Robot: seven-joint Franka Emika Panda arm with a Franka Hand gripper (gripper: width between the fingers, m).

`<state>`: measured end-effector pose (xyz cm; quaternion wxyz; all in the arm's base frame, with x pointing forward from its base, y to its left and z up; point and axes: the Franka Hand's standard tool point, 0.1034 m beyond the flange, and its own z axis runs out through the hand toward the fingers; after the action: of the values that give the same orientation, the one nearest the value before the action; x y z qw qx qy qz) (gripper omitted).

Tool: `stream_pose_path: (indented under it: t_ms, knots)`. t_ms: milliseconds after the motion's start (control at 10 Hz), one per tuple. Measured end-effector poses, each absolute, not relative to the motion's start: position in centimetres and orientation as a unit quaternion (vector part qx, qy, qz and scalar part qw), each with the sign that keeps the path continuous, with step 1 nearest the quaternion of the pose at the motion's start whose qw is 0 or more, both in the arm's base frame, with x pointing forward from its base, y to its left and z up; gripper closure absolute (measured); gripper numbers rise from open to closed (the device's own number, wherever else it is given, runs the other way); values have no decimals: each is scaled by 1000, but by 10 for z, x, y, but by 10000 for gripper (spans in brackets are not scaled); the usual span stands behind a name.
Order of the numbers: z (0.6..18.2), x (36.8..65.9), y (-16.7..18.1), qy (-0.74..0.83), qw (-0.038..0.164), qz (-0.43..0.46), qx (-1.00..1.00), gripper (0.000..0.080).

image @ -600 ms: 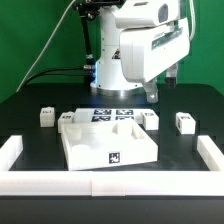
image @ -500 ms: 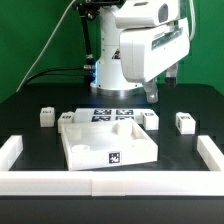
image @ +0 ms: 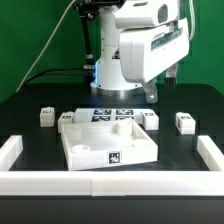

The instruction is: Assemble one leg

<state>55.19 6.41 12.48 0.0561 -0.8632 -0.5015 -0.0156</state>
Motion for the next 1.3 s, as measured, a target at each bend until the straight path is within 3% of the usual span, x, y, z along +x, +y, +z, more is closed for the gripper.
stream_pose_path:
  t_ms: [100,300,700,1300]
  knots:
    - [124,551,64,-509,54,-18,-859,150]
    - [107,522,54,-565,39,-29,-824,150]
    - [84,496,28,-687,-14,-24,-726,150]
    - [80,493,16,-691,-20,-14,-722,150]
